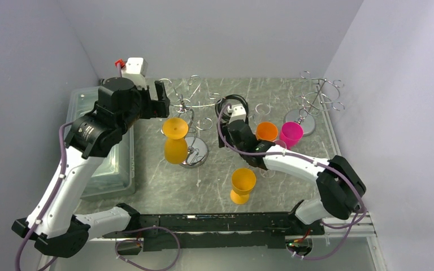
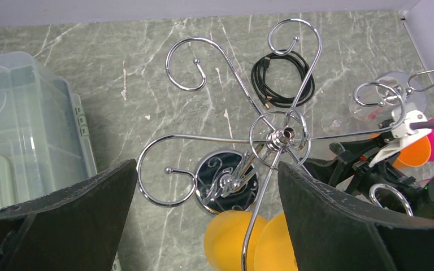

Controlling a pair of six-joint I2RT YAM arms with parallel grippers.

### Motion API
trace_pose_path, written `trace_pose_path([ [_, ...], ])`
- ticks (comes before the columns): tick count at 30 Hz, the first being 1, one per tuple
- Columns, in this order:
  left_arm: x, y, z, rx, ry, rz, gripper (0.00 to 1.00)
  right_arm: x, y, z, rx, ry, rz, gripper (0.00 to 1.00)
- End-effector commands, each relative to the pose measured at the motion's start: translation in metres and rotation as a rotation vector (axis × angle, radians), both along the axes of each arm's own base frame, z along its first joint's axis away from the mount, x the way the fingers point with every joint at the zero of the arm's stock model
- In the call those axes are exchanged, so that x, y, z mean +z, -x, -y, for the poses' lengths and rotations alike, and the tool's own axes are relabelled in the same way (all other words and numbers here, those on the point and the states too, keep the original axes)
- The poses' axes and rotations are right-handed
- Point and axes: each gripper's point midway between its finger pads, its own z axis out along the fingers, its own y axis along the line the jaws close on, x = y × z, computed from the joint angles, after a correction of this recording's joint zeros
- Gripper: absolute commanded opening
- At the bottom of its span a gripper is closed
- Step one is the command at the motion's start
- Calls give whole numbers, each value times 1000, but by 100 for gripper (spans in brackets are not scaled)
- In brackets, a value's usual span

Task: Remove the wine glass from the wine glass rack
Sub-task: Place the wine glass at the center of the board.

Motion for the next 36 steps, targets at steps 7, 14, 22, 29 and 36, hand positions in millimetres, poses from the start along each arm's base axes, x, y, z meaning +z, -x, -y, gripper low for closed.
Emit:
trace_pose_path([
  [7, 21, -17, 2, 32, 7, 73, 100, 49, -39, -1, -9, -106, 91, 61],
  [14, 24, -27, -3, 53, -44, 115, 99, 41, -59, -5, 2, -105, 75, 60],
  [22, 32, -27, -8, 51, -64, 183, 99, 27, -72, 0, 0, -110, 59, 59],
  [29, 31, -26, -9, 40, -89, 195, 99, 13, -71, -2, 16, -114, 51, 59],
  [36, 33, -25, -11, 42, -98, 210, 99, 1, -75, -6, 25, -104, 43, 59],
])
